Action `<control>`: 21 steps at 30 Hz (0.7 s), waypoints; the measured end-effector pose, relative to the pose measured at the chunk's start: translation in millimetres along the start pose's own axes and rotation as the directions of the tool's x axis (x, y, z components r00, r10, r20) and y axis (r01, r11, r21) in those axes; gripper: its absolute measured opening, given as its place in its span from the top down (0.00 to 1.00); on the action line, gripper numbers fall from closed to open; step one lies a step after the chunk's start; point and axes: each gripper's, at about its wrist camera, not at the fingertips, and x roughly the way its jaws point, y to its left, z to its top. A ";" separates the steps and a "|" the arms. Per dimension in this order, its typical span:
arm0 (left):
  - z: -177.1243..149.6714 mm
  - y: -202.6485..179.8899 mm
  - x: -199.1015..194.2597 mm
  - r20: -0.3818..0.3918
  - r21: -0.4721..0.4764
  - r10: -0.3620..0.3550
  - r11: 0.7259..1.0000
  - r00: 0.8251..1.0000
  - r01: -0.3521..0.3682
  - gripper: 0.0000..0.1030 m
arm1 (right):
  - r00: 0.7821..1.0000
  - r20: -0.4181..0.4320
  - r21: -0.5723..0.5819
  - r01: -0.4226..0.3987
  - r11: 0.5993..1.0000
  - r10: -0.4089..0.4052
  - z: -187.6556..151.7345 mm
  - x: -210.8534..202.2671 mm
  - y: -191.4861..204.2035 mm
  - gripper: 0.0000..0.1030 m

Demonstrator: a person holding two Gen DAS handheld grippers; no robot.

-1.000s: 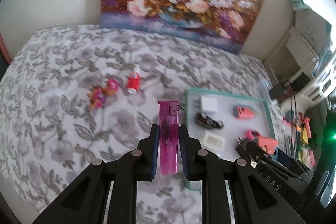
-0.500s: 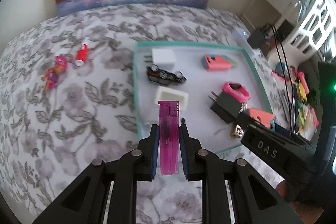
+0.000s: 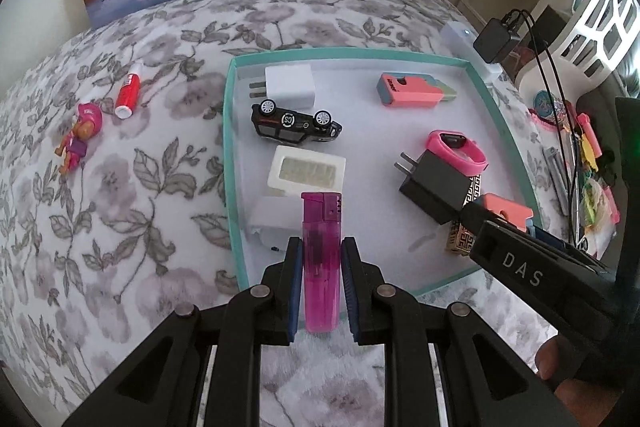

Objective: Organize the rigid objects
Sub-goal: 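Carry the pink lighter and orange-blue knife over the tray, then open both tools to drop the lighter and knife into the tray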

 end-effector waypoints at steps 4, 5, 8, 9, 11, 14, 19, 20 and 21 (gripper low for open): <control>0.2 -2.2 4.7 -0.010 0.007 0.000 1.000 1.000 0.000 0.81 | 1.000 -0.001 0.000 0.004 1.000 -0.004 1.1 2.9 0.8 0.28; 0.4 -2.5 5.0 -0.009 0.009 0.002 1.000 1.000 -0.002 0.81 | 1.000 -0.002 -0.001 0.007 1.000 -0.007 1.9 3.7 0.0 0.28; 0.9 -3.0 6.1 -0.009 0.013 0.003 1.000 1.000 -0.002 0.81 | 1.000 -0.007 0.004 0.013 1.000 -0.013 2.3 5.5 -1.5 0.28; 0.9 -3.3 6.9 -0.012 0.015 0.003 1.000 1.000 -0.003 0.81 | 1.000 -0.008 0.006 0.013 1.000 -0.013 2.4 5.9 -2.1 0.28; 0.5 -3.7 8.3 -0.018 0.018 0.007 1.000 1.000 -0.007 0.81 | 1.000 -0.008 0.008 0.012 1.000 -0.012 2.4 6.4 -2.9 0.28; 0.3 -2.7 8.2 -0.021 0.017 0.008 1.000 1.000 -0.007 0.77 | 1.000 -0.007 0.007 0.013 1.000 -0.013 2.1 6.9 -2.5 0.28; 1.4 1.0 5.4 -0.013 0.005 0.020 1.000 1.000 -0.020 0.61 | 1.000 -0.011 0.005 0.016 1.000 -0.016 2.2 8.7 -2.1 0.27; 1.6 1.8 4.9 -0.012 0.004 0.023 1.000 1.000 -0.023 0.60 | 1.000 -0.007 0.004 0.017 1.000 -0.017 2.3 8.5 -1.8 0.27; 1.9 2.7 4.7 -0.011 0.001 0.025 1.000 1.000 -0.025 0.58 | 1.000 -0.004 0.003 0.014 1.000 -0.014 2.4 8.3 -1.7 0.26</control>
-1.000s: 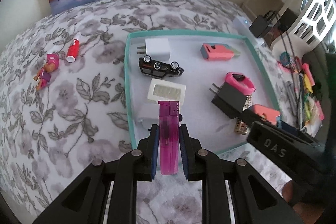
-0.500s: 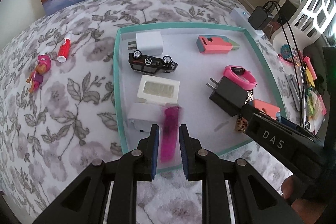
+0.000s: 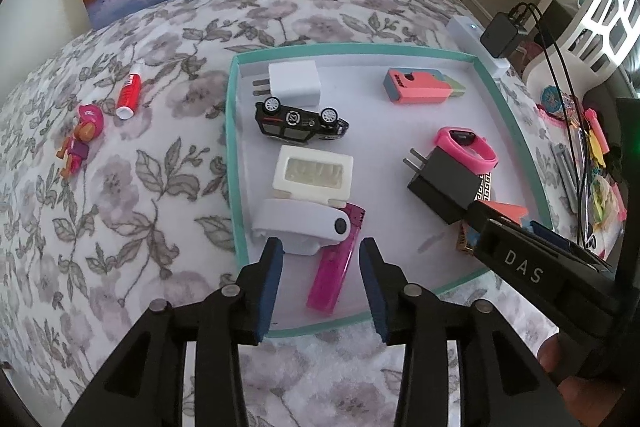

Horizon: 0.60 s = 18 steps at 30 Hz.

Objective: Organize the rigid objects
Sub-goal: 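Open both tools to drop the lighter and knife into the tray, then move both tools back toward the pink toy figure and red bottle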

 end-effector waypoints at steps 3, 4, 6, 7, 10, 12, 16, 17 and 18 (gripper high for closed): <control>0.7 3.3 -0.5 0.000 -0.012 0.011 1.000 1.000 -0.011 0.50 | 1.000 0.006 -0.004 -0.003 1.000 0.003 0.1 -0.5 0.9 0.21; 1.2 4.2 -0.9 0.002 -0.014 0.022 1.000 1.000 -0.022 0.48 | 1.000 0.005 -0.006 -0.002 1.000 0.002 0.1 -0.4 1.4 0.21; 2.4 6.5 -1.8 0.008 -0.020 0.042 0.999 0.999 -0.042 0.48 | 1.000 0.005 -0.008 -0.004 1.000 0.004 0.3 0.0 1.7 0.21; 2.7 8.7 -2.5 0.010 -0.026 0.046 0.999 0.999 -0.046 0.47 | 1.000 0.005 -0.010 -0.004 1.000 0.004 0.3 0.2 1.8 0.21; 3.5 16.1 -1.9 0.002 -0.057 0.056 0.997 0.998 -0.056 0.35 | 1.000 0.007 -0.016 -0.004 1.000 0.004 0.4 0.7 2.2 0.17; 4.4 22.4 -1.1 -0.004 -0.084 0.069 0.994 0.998 -0.069 0.32 | 1.000 0.008 -0.019 -0.004 1.000 0.005 0.3 1.0 3.2 0.05; 5.4 33.2 -0.5 -0.010 -0.126 0.103 0.987 0.995 -0.103 0.20 | 1.000 0.022 -0.028 -0.003 1.000 0.003 0.5 -1.0 5.1 0.00; 5.2 35.7 -0.4 -0.013 -0.136 0.113 0.984 0.994 -0.114 0.19 | 1.000 0.022 -0.029 -0.003 1.000 0.004 0.4 -1.1 5.6 0.00; 5.1 38.6 0.3 -0.019 -0.147 0.125 0.981 0.992 -0.127 0.16 | 1.000 0.021 -0.033 -0.004 0.999 0.005 0.2 -0.7 6.3 0.00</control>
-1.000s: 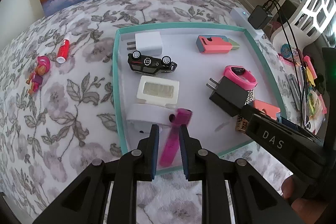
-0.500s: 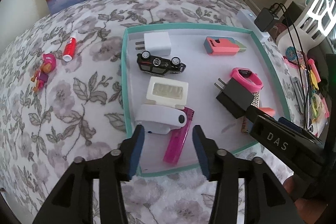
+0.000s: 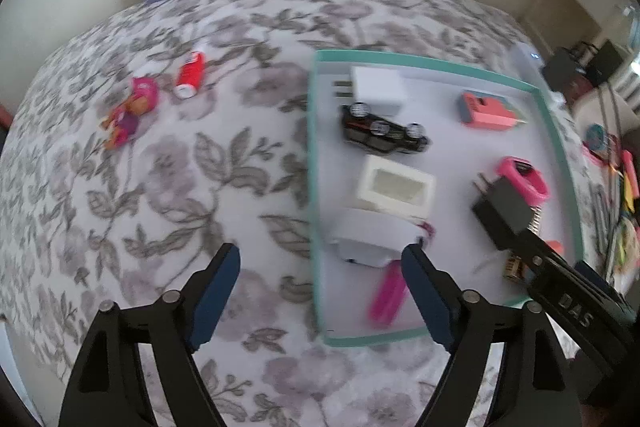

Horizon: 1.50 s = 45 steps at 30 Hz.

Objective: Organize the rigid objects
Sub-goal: 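Move both tools back toward the pink toy figure and red bottle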

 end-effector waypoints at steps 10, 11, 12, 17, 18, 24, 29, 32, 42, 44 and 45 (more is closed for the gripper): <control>2.6 38.0 9.5 -0.050 -0.144 0.043 0.988 0.998 -0.049 0.13 | 1.000 0.009 -0.035 0.003 0.999 -0.003 -1.3 -1.2 7.1 0.00; 3.1 40.5 9.7 -0.051 -0.151 0.048 0.987 0.998 -0.055 0.13 | 1.000 0.011 -0.042 0.007 0.999 -0.006 -1.5 -1.7 8.6 0.00; 3.5 45.1 9.7 -0.052 -0.165 0.053 0.984 0.997 -0.061 0.13 | 1.000 0.012 -0.046 0.009 0.999 -0.008 -1.9 -2.2 9.9 0.00; 6.2 64.1 4.8 -0.041 -0.221 0.064 0.973 0.997 -0.071 0.13 | 0.999 0.034 -0.091 0.015 0.996 -0.012 -4.3 -10.4 23.7 0.00; 6.7 68.2 3.0 -0.037 -0.231 0.066 0.970 0.997 -0.073 0.13 | 0.999 0.039 -0.099 0.013 0.995 -0.009 -4.4 -12.1 26.6 0.00; 10.4 94.1 -5.9 -0.013 -0.289 0.081 0.954 0.997 -0.081 0.13 | 0.997 0.050 -0.136 -0.053 0.989 0.061 -9.6 -23.0 50.0 0.00; 11.9 118.1 -14.5 0.011 -0.336 0.099 0.938 0.995 -0.090 0.13 | 0.994 0.061 -0.186 -0.074 0.980 0.087 -16.0 -30.3 70.6 0.00; 12.6 131.4 -16.0 0.014 -0.365 0.103 0.926 0.995 -0.091 0.13 | 0.994 0.064 -0.203 -0.071 0.977 0.085 -18.0 -32.1 77.8 0.00; 19.1 164.9 -14.8 0.024 -0.418 0.100 0.905 0.995 -0.081 0.13 | 0.994 0.063 -0.241 -0.074 0.968 0.092 -19.1 -35.3 97.0 0.00; 20.7 170.4 -13.1 0.022 -0.430 0.086 0.900 0.996 -0.068 0.13 | 0.994 0.064 -0.244 -0.069 0.967 0.087 -17.3 -35.5 100.8 0.00; 21.6 173.5 -12.0 0.023 -0.438 0.077 0.897 0.997 -0.060 0.13 | 0.994 0.063 -0.245 -0.068 0.967 0.086 -16.2 -35.7 102.6 0.00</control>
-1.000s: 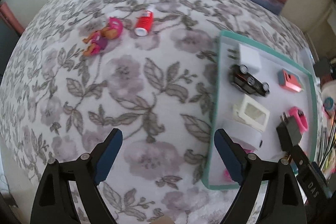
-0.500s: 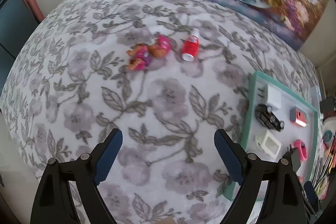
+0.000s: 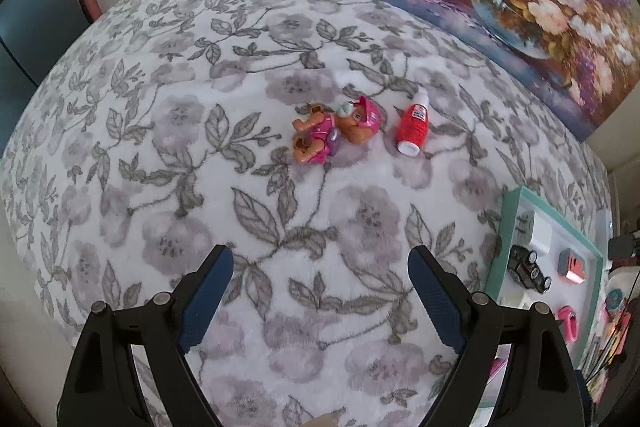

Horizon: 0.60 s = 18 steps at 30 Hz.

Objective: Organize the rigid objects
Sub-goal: 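Move both tools back toward the pink toy figure and red bottle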

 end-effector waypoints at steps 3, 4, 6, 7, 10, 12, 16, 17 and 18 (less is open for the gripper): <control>5.4 6.3 4.2 -0.006 -0.021 -0.006 1.000 1.000 0.006 0.13 | 1.000 -0.001 0.006 0.005 1.000 -0.005 5.8 -0.5 3.0 0.00; 7.3 8.4 5.7 -0.007 -0.028 -0.006 1.000 1.000 0.006 0.13 | 1.000 -0.002 0.009 0.009 1.000 -0.009 8.4 -0.6 3.9 0.00; 10.9 12.5 8.6 -0.009 -0.040 -0.007 0.999 1.000 0.007 0.13 | 1.000 0.001 0.011 0.022 1.000 -0.022 14.7 -1.3 7.0 0.00; 12.7 14.7 10.2 -0.009 -0.046 -0.007 0.999 1.000 0.006 0.13 | 1.000 0.006 0.010 0.028 1.000 -0.028 19.3 -2.2 9.9 0.00; 18.3 21.4 15.0 -0.010 -0.064 -0.008 0.998 1.000 0.007 0.13 | 1.000 0.018 0.010 0.025 1.000 -0.025 28.9 -3.3 18.2 0.00; 22.5 26.3 18.4 -0.012 -0.076 -0.012 0.997 1.000 0.011 0.13 | 1.000 0.015 0.008 0.018 1.000 -0.018 36.2 -1.0 25.8 0.00; 30.9 35.8 23.5 -0.013 -0.105 -0.021 0.994 1.000 0.019 0.13 | 1.000 0.017 -0.007 0.015 1.000 -0.015 49.6 5.2 45.1 0.00; 33.9 38.6 25.0 -0.013 -0.112 -0.029 0.993 0.999 0.027 0.13 | 1.000 0.019 -0.007 0.012 1.000 -0.012 51.5 6.1 48.5 0.00; 35.8 41.0 25.9 -0.013 -0.120 -0.035 0.992 0.999 0.033 0.13 | 1.000 0.023 -0.008 0.006 1.000 -0.006 54.8 7.4 54.3 0.00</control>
